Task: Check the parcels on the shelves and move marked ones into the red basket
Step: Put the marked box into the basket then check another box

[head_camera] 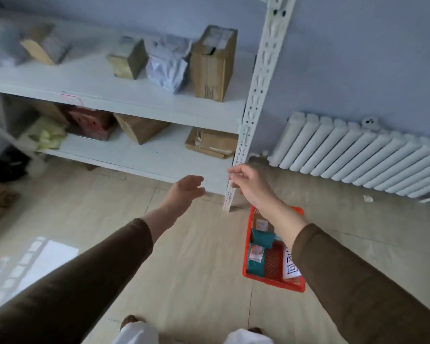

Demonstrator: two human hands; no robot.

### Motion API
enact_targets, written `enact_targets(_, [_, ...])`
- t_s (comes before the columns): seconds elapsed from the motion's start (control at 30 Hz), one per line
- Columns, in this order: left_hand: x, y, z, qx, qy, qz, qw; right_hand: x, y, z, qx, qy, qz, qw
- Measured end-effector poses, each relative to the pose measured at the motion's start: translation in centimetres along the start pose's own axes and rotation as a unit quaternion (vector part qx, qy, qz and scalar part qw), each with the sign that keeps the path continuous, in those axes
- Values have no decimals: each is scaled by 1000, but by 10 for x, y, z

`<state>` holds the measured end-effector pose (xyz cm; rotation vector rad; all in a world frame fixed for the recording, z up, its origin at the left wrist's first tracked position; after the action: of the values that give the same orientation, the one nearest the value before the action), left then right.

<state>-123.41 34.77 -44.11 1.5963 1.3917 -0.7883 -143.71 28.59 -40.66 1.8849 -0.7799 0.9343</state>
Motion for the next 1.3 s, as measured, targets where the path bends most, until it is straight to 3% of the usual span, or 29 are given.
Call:
enact_targets(0.3, [-25, 256, -64, -51, -90, -26, 994, 182, -152, 15, -3, 107, -2, 994])
enact_targets(0.57, [-25, 397, -61, -78, -110, -45, 990, 286, -254, 58, 26, 136, 4, 990])
enact_targets(1.03, [-75, 623, 97, -144, -109, -54, 982, 436, -373, 295, 39, 147, 36, 988])
enact_targets(1.3, [-78, 717, 193, -147, -76, -69, 984, 490, -428, 417, 49, 77, 58, 994])
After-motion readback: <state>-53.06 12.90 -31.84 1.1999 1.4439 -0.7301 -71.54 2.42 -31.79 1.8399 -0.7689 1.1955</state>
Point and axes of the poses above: each hand's wrist, its own z-axis towards the middle knuckle, its own y-axis out of the back of the hand, x = y × z, the point moved 1 cm from there along z, towards the middle knuckle, and after that the axes turned 4 degrees about x, right-handed, at the moved point
